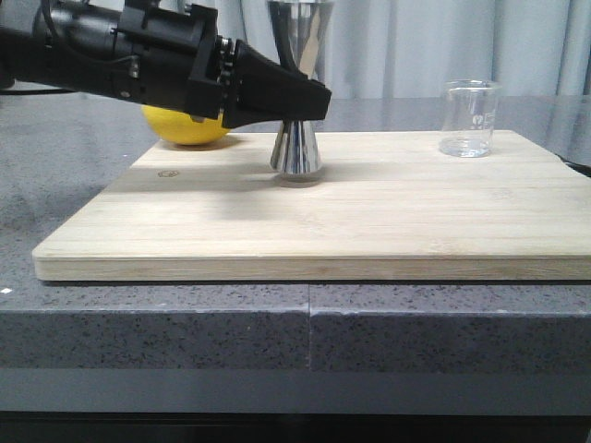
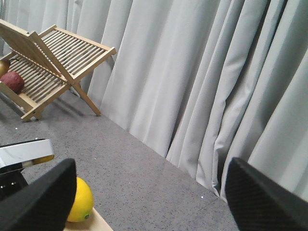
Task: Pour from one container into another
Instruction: 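Lower the filled jigger back onto the board with the left gripper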
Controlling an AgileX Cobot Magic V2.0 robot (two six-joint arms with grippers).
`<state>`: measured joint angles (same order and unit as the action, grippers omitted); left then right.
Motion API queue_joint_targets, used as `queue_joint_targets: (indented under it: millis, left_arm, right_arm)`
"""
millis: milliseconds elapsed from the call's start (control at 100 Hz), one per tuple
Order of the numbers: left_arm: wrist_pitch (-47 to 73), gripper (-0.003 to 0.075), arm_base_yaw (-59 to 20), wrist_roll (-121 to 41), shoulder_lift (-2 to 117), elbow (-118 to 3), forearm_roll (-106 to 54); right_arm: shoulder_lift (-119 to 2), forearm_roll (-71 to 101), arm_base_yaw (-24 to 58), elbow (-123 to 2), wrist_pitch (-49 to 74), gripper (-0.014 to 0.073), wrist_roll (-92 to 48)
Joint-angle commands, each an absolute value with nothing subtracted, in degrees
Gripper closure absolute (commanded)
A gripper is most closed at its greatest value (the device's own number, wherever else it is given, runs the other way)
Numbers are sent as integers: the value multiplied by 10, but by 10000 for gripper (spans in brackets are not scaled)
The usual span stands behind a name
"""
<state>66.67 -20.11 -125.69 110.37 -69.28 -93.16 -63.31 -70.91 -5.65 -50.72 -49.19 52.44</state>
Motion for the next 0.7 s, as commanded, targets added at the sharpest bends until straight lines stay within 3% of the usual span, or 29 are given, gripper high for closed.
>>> queue_joint_targets:
  millis: [0,690]
  left_arm:
    - [733,741,-199,-1263,1082,-704,-984]
    - [733,741,-199,-1274,1124,-704,-988]
  right_arm:
    - [-621,-684,-60,-522,-506,25,529]
    - [-621,-684,-60,-522,-505,25,529]
